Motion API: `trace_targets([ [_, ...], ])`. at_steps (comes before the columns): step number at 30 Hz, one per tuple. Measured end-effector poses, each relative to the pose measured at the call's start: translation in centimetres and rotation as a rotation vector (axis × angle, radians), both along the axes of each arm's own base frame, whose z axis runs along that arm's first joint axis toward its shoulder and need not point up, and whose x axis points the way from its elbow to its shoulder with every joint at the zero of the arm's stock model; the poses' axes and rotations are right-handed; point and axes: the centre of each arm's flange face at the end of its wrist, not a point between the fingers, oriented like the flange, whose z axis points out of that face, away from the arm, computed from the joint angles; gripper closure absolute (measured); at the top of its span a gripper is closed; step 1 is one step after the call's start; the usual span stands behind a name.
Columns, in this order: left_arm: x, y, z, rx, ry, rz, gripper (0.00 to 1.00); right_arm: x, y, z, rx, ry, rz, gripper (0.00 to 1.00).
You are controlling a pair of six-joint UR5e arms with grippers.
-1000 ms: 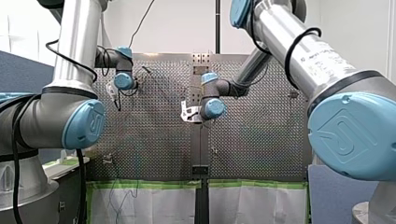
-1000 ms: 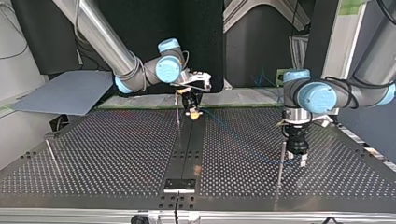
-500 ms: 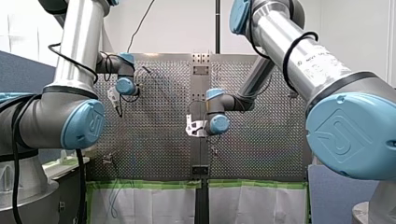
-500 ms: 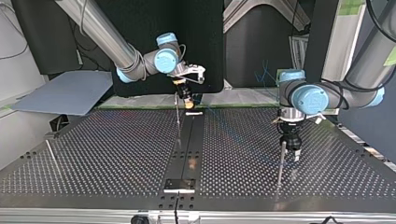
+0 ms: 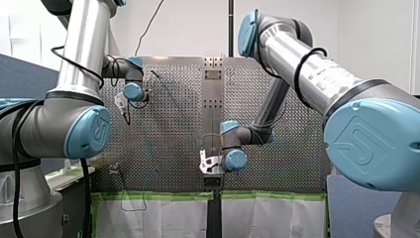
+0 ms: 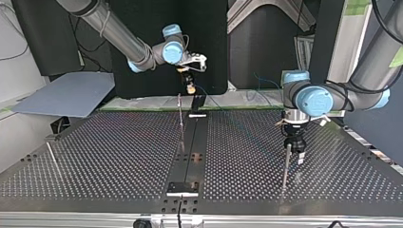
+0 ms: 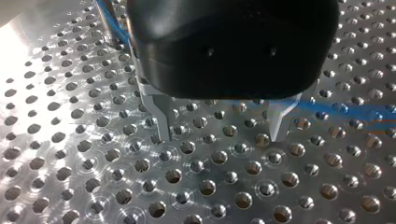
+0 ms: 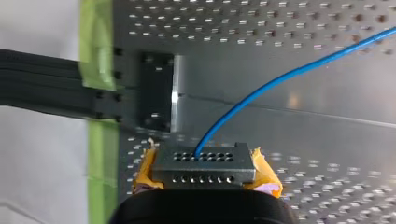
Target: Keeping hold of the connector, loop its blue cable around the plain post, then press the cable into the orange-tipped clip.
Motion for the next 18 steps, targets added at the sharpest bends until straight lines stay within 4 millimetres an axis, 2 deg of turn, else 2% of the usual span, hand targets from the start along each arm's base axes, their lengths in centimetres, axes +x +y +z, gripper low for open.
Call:
trace_targets([
  [10, 0.0, 0.0, 0.0, 0.0, 0.0, 0.001, 0.0, -1.3, 0.0, -5.4, 0.026, -0.004, -0.059, 1.0],
  [18, 0.0, 0.0, 0.0, 0.001, -0.001, 0.001, 0.0, -3.2, -0.2, -10.2, 0.055, -0.02, -0.127, 1.0],
])
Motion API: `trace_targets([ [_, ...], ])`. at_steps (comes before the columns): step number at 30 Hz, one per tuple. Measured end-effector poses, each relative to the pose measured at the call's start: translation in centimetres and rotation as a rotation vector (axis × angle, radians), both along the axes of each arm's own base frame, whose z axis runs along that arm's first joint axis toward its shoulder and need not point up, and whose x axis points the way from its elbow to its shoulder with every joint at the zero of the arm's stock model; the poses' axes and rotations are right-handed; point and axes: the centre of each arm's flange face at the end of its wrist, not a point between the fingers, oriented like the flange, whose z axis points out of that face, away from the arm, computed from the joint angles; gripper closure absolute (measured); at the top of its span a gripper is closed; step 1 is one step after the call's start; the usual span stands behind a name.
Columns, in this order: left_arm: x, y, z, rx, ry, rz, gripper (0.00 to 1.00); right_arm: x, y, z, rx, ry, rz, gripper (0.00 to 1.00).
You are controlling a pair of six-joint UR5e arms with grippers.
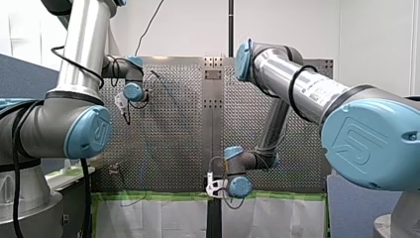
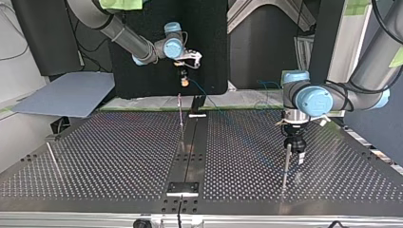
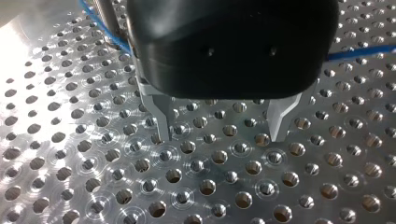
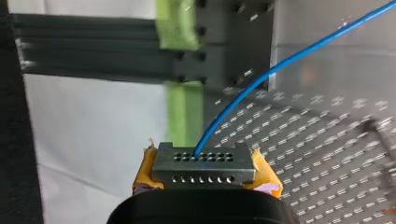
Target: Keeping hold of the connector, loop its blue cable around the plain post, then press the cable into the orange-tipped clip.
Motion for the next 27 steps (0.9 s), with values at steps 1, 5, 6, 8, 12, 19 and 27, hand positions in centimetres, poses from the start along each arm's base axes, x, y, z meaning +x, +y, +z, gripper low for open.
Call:
trace_targets([
  [1, 0.0, 0.0, 0.0, 0.0, 0.0, 0.0, 0.0, -0.3, 0.0, -0.6, 0.004, 0.0, -0.006, 1.0],
  [5, 0.0, 0.0, 0.0, 0.0, 0.0, 0.0, 0.0, -1.6, 0.2, -3.4, 0.028, 0.006, -0.041, 1.0],
  [6, 0.0, 0.0, 0.0, 0.0, 0.0, 0.0, 0.0, -1.9, 0.2, -3.9, 0.034, 0.008, -0.048, 1.0],
  [8, 0.0, 0.0, 0.0, 0.0, 0.0, 0.0, 0.0, -2.5, 0.4, -5.0, 0.046, 0.012, -0.06, 1.0],
  [12, 0.0, -0.1, 0.0, 0.0, 0.0, -0.002, 0.0, -3.6, 0.7, -7.1, 0.07, 0.023, -0.076, 1.0],
  [19, 0.0, -0.2, 0.0, 0.0, 0.001, -0.003, 0.0, -5.5, 1.8, -10.6, 0.114, 0.058, -0.096, 1.0],
  [27, -0.1, -0.3, 0.0, 0.001, 0.002, -0.005, 0.0, -8.2, 3.9, -14.7, 0.17, 0.148, -0.13, 1.0],
])
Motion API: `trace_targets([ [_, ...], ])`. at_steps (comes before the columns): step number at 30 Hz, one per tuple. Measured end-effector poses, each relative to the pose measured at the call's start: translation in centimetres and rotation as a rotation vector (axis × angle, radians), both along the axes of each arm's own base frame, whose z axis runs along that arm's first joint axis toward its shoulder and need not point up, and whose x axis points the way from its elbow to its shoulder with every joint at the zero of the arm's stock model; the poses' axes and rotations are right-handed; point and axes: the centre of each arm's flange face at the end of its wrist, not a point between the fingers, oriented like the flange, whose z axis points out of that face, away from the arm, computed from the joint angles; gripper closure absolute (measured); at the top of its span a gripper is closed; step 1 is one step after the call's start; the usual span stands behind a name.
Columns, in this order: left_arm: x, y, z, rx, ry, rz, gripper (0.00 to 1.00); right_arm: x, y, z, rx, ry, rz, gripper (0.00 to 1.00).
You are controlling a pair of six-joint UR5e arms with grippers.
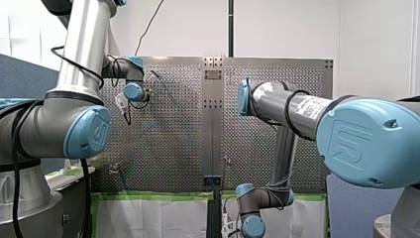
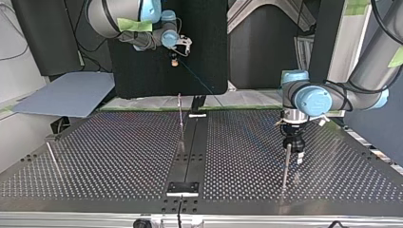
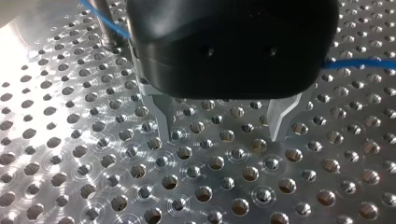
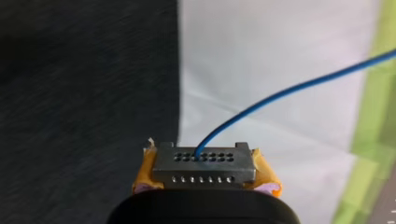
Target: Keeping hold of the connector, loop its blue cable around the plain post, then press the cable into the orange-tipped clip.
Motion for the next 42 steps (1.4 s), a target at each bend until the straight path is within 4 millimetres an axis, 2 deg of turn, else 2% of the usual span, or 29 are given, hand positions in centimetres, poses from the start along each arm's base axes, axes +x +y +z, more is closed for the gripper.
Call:
trace_targets([
  [3, 0.0, 0.0, 0.0, 0.0, 0.0, -0.001, 0.0, -0.8, 0.7, -0.6, 0.01, 0.019, -0.008, 1.0],
  [7, 0.0, 0.0, 0.0, -0.001, -0.001, -0.001, 0.0, -1.2, 0.7, 0.1, -0.008, 0.013, -0.022, 1.0],
  [20, 0.0, 0.0, 0.0, -0.001, 0.0, -0.001, 0.0, -2.4, -0.3, 5.6, -0.122, -0.036, -0.092, 1.0],
  [25, 0.0, 0.1, 0.0, -0.001, 0.001, 0.013, 0.0, -2.8, 0.2, 7.4, -0.128, -0.036, -0.093, 1.0],
  [36, -0.1, 0.1, -0.1, -0.003, 0.008, 0.022, 0.0, -4.4, 2.7, 11.1, -0.067, 0.031, -0.068, 1.0],
  [42, -0.1, 0.1, -0.1, -0.004, 0.009, 0.022, 0.0, -4.1, 2.1, 13.7, -0.078, 0.023, -0.046, 1.0],
])
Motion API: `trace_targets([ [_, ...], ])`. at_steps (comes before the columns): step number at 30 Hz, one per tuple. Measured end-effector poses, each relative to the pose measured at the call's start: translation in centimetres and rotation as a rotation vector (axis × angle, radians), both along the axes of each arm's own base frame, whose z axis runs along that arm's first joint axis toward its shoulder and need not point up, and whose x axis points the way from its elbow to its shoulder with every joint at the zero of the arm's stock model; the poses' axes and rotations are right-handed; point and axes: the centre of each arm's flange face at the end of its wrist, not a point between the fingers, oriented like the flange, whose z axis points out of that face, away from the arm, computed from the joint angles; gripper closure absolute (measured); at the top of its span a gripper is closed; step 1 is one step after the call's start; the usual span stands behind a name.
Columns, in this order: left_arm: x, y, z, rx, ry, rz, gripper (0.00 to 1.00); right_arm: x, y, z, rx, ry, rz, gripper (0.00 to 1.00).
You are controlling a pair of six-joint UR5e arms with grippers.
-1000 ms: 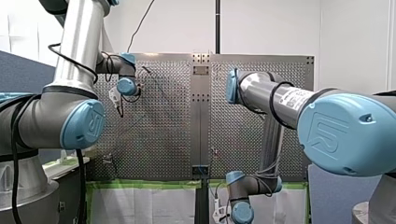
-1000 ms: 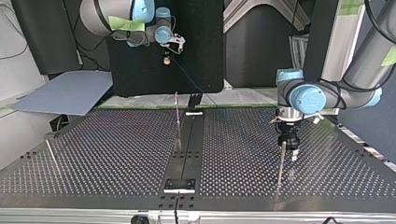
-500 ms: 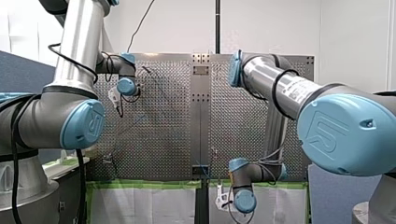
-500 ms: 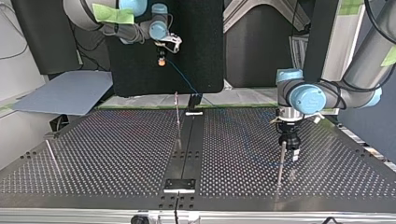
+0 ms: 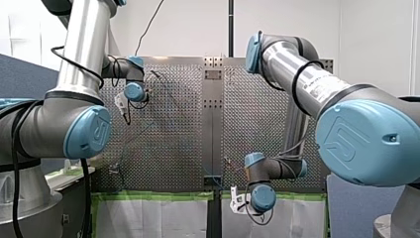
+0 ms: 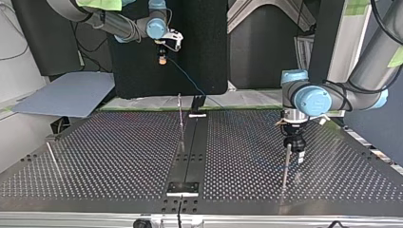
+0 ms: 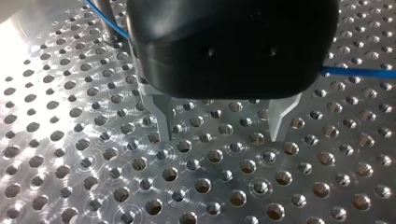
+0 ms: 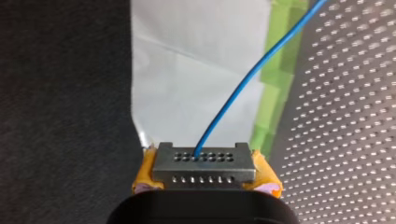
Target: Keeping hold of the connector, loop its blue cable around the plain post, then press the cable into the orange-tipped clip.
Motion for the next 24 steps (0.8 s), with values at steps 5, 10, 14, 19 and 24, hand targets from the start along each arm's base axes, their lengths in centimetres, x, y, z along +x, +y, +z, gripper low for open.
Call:
trace_targets([
  [5, 0.0, 0.0, 0.0, 0.0, 0.0, 0.0, 0.0, 0.7, -1.6, 2.7, -0.04, -0.039, 0.024, 1.0],
  [10, 0.0, -0.1, 0.0, 0.0, 0.0, 0.0, 0.0, 1.3, -3.1, 5.2, -0.088, -0.075, 0.044, 1.0],
  [14, 0.0, 0.0, 0.0, 0.0, -0.001, 0.001, 0.0, 1.8, -4.2, 7.4, -0.126, -0.111, 0.068, 1.0],
  [19, 0.0, 0.0, 0.0, 0.0, -0.001, 0.004, 0.0, 1.7, -5.1, 9.3, -0.159, -0.142, 0.087, 1.0],
  [24, 0.0, 0.0, 0.0, 0.0, -0.001, 0.005, 0.0, 0.9, -5.3, 11.1, -0.19, -0.183, 0.096, 1.0],
])
